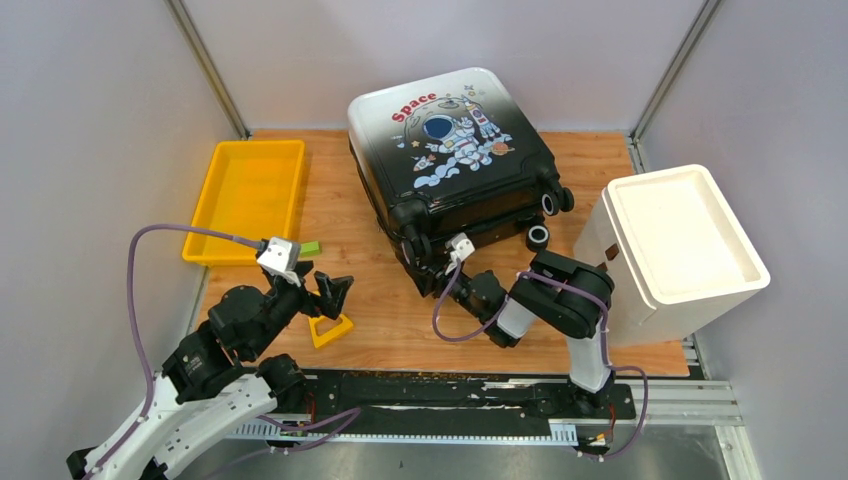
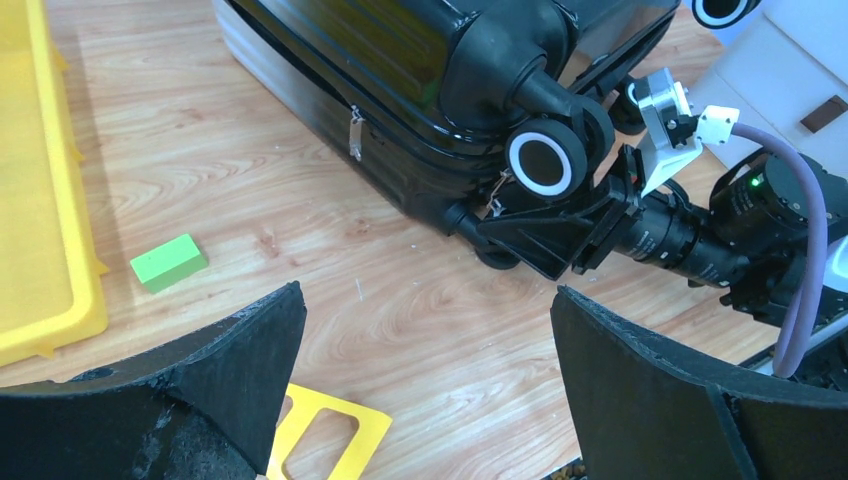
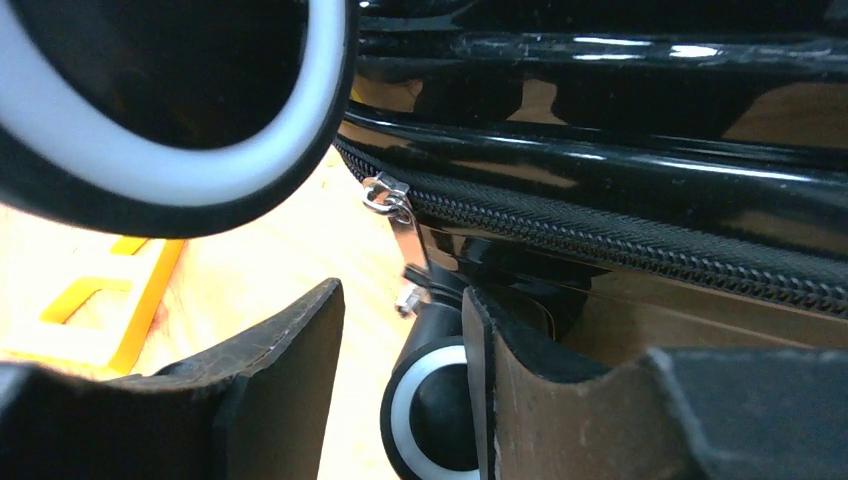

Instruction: Open, take out, and arrange the luggage

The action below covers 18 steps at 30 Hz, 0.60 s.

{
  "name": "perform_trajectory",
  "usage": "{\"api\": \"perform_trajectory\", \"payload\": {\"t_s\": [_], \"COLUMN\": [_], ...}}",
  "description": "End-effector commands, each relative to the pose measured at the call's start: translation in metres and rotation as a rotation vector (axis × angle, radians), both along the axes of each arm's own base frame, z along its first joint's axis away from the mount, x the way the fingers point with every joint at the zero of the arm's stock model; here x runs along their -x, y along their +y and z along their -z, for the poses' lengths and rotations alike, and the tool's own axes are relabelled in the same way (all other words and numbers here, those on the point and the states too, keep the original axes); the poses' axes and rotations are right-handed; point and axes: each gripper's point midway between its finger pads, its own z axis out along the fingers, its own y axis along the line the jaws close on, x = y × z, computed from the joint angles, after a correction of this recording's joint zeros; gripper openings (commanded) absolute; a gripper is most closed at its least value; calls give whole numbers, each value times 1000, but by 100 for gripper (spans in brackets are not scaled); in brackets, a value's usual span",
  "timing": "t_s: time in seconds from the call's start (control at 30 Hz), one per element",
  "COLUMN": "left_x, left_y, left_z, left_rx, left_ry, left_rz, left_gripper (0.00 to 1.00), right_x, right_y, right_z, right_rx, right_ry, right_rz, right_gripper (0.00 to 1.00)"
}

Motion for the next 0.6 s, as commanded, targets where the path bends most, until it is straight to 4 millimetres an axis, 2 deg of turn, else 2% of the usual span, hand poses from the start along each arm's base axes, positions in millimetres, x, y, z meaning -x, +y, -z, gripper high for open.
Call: {"api": "perform_trajectory", "payload": {"t_s": [0.0, 0.2, 0.43, 0.5, 0.53, 0.57], "left_x": [-1, 0, 1, 1, 1, 1], "left_y": [2, 4, 4, 4, 3, 3], "left_z": [0, -2, -3, -3, -3, -3], "left_rx": [-8, 1, 8, 6, 5, 4], "left_ry": [-10, -15, -22, -23, -23, -22], "left_rz": [-5, -11, -6, -4, 0, 2], "left_gripper": [100, 100, 100, 100, 100, 100], "right_x": [-22, -31, -41, -39, -37, -34], "right_y": [2, -5, -12, -7, -7, -7], "right_z": [-54, -62, -67, -69, -71, -74], "right_rx": [-188, -266, -282, -260, -254, -250], "right_ry": [-95, -54, -64, -88, -98, -106], "right_rz": [107, 224, 335, 306, 295, 284], "right_gripper": [47, 44, 33, 23, 12, 6]}}
